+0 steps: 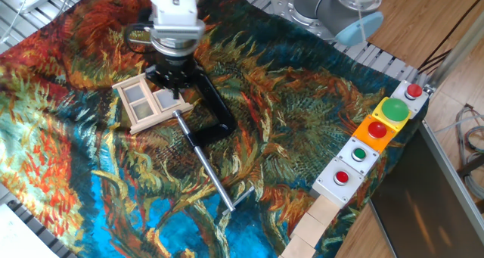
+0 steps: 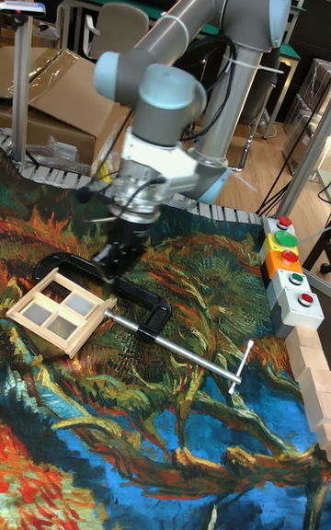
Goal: Open a sliding window
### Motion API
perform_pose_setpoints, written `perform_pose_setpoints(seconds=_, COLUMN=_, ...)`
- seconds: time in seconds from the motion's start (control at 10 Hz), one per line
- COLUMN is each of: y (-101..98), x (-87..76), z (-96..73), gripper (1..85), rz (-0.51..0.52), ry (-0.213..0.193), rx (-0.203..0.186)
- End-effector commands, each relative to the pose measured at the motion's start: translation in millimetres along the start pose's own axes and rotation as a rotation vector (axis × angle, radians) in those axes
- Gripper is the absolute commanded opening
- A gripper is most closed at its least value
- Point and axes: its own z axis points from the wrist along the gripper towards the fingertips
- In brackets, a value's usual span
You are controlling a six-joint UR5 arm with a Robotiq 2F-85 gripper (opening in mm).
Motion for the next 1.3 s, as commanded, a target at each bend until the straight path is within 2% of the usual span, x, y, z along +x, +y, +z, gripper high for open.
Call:
perform_pose_setpoints(seconds=0.0, y=16.4, x=-21.9, z=-14.2, gripper=1.3, rz=0.041, ry=-0.001, rx=-0.018)
perform_pose_setpoints(seconds=0.2, y=21.7, x=-31.7, z=-14.5, gripper=1.3, rz=0.065, ry=-0.038, rx=-0.039)
perform_pose_setpoints(seconds=0.3, y=28.1, x=-36.8, z=-13.9, gripper=1.3, rz=0.107, ry=-0.056, rx=-0.064)
perform_pose_setpoints(seconds=0.4, y=35.5, x=-47.3, z=-18.0, gripper=1.3, rz=0.141, ry=-0.059, rx=-0.089)
perform_pose_setpoints(seconds=0.5, y=38.9, x=-61.9, z=-23.4, gripper=1.3, rz=0.158, ry=-0.045, rx=-0.100)
perform_pose_setpoints(seconds=0.6, y=37.0, x=-75.4, z=-21.4, gripper=1.3, rz=0.159, ry=-0.047, rx=-0.100)
perform_pose_setpoints(seconds=0.7, y=36.2, x=-81.5, z=-16.3, gripper=1.3, rz=0.160, ry=-0.060, rx=-0.107)
perform_pose_setpoints(seconds=1.0, y=24.2, x=-77.0, z=-6.7, gripper=1.3, rz=0.163, ry=-0.045, rx=-0.073)
perform_pose_setpoints(seconds=1.2, y=22.7, x=-79.4, z=-5.4, gripper=1.3, rz=0.168, ry=-0.053, rx=-0.070)
